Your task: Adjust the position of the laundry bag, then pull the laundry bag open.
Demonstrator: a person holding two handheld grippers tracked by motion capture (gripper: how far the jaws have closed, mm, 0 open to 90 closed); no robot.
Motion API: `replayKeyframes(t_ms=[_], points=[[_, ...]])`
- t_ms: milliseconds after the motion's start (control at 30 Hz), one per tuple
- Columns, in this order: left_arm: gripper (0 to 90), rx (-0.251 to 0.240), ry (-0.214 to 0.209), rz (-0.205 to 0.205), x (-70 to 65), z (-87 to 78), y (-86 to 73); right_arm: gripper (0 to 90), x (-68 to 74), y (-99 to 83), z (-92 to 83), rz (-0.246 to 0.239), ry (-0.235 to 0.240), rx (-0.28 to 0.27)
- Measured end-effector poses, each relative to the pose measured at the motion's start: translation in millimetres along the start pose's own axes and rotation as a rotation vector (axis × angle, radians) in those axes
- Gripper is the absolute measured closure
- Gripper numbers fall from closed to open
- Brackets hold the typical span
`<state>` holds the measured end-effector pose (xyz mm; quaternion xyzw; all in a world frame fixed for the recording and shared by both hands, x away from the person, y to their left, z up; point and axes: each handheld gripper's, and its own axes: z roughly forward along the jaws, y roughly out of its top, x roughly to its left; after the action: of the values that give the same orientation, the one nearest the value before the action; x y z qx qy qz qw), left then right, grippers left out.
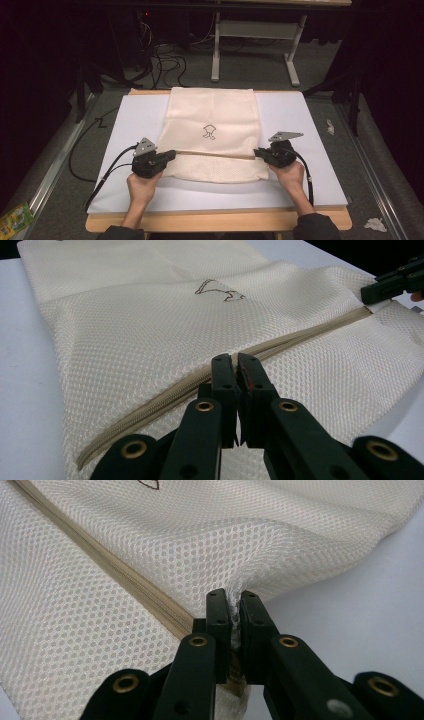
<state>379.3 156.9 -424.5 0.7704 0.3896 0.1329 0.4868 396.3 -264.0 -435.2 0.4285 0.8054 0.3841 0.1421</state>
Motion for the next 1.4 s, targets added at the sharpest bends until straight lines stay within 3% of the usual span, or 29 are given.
replayKeyframes(t_ms=[1400], points=[[87.4,0.003,0.006,0.010,1.9,-5.7,-2.4,86.2,2.5,6.3,1.3,-0.010,0.004,0.004]])
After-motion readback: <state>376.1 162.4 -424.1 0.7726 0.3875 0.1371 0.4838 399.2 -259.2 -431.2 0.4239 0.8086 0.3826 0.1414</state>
